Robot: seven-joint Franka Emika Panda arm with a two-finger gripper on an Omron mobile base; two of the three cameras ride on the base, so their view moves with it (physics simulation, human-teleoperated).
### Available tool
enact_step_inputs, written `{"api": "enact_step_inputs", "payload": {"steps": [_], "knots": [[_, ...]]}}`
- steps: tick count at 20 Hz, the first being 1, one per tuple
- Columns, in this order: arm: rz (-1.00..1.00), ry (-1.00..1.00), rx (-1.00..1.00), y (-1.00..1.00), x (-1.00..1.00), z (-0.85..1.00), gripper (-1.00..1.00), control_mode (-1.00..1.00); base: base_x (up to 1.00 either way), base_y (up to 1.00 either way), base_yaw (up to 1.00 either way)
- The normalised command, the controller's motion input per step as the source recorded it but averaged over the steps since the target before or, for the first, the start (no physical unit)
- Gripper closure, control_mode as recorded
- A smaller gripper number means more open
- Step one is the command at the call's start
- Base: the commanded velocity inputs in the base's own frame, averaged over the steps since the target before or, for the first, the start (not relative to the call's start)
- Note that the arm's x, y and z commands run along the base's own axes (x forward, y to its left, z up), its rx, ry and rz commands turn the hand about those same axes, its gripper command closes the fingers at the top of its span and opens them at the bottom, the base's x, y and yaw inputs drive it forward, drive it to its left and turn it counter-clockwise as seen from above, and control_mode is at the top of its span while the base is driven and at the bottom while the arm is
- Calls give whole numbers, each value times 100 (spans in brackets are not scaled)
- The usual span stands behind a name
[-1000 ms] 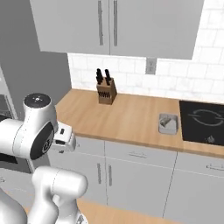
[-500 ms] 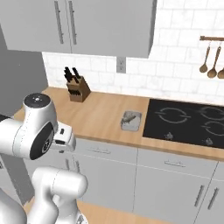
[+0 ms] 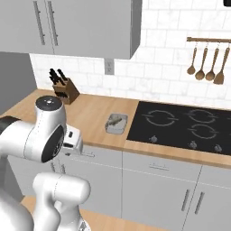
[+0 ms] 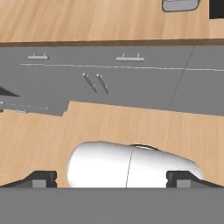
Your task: Take the meat container that has the fish and place it on the second highest rack of the freezer. Then take the vegetable container that has the sweet potato and carrot and place it on the highest rack of the freezer.
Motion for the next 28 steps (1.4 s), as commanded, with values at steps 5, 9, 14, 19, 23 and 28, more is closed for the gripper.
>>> {"api": "enact_step_inputs", "payload": {"steps": [5, 9, 14, 19, 23, 28], "knots": [[-21, 13, 18, -34, 68, 0, -100, -100, 0, 0, 0], [-31, 27, 6, -31, 86, 0, -100, -100, 0, 0, 0], [-41, 34, 12, -26, 77, -3, -100, -100, 0, 0, 0], [-34, 31, 15, -27, 91, -19, -100, -100, 0, 0, 0], [-21, 23, 7, -21, 86, -41, -100, -100, 0, 0, 0], [-12, 17, 1, -12, 74, -41, -100, -100, 0, 0, 0]]}}
